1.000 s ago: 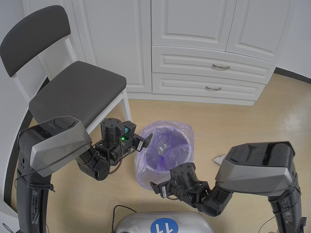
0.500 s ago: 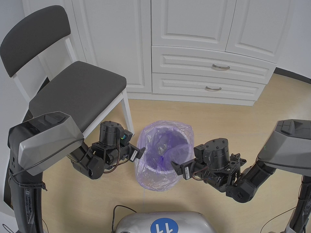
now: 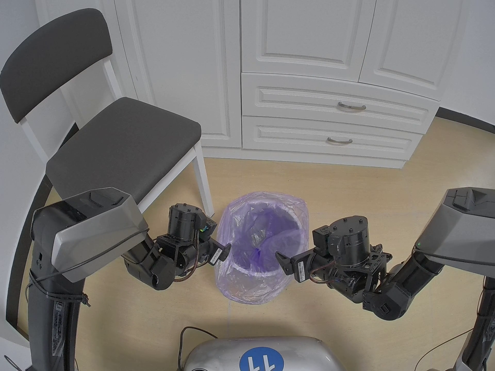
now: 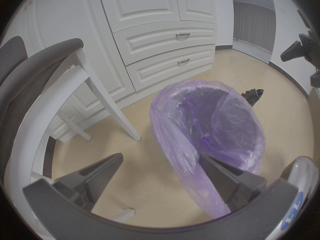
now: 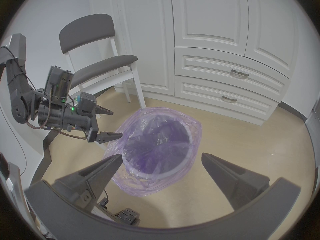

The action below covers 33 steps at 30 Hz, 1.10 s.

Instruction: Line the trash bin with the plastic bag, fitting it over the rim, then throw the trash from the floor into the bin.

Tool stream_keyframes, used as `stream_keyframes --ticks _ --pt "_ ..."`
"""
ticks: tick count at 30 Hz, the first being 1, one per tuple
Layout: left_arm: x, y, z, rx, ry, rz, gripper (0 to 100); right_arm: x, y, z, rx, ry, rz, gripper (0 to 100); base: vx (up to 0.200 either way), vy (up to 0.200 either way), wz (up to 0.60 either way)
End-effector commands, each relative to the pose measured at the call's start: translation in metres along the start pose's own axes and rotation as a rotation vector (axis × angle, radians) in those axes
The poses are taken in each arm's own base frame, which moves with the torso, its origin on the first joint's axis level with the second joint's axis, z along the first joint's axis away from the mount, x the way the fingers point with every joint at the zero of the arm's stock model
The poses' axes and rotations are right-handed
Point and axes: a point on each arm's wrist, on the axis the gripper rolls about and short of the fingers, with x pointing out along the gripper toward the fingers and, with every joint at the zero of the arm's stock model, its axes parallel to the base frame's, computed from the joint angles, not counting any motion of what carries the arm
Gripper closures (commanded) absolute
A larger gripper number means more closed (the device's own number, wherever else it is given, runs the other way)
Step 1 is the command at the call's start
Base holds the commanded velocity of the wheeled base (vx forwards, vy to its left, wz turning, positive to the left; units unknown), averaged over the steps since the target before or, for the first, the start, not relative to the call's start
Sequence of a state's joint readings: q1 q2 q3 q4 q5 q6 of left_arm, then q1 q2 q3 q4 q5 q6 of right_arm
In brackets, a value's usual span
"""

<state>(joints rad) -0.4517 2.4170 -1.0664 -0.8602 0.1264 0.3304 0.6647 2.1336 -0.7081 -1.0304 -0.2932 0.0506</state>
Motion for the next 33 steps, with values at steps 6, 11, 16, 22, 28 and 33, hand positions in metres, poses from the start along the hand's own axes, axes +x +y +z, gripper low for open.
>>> stream_keyframes --ticks 6,11,16,22,28,33 --pt "0.009 -0.003 -0.007 0.001 0.012 -0.004 100 0.002 0.001 -0.002 0.000 0.005 -0.001 0 0.000 0.000 0.00" --pt "0.010 0.003 -0.004 -0.008 -0.004 0.011 100 0.002 0.000 -0.002 -0.001 0.005 -0.002 0 0.000 0.000 0.00" --pt "0.020 0.026 -0.003 -0.031 -0.014 0.056 100 0.003 0.000 -0.003 -0.002 0.010 -0.002 0 0.000 0.000 0.00" --pt "0.044 0.042 -0.014 -0.061 0.022 0.083 100 0.010 -0.006 -0.007 0.001 0.021 -0.023 0 0.000 0.000 0.00" --pt "0.072 0.042 -0.025 -0.117 0.000 0.104 100 0.024 -0.016 -0.011 0.011 0.028 -0.058 0 0.000 0.000 0.00" --pt "0.088 0.043 -0.022 -0.186 -0.040 0.117 100 0.039 -0.034 -0.007 0.035 0.010 -0.107 0 0.000 0.000 0.00"
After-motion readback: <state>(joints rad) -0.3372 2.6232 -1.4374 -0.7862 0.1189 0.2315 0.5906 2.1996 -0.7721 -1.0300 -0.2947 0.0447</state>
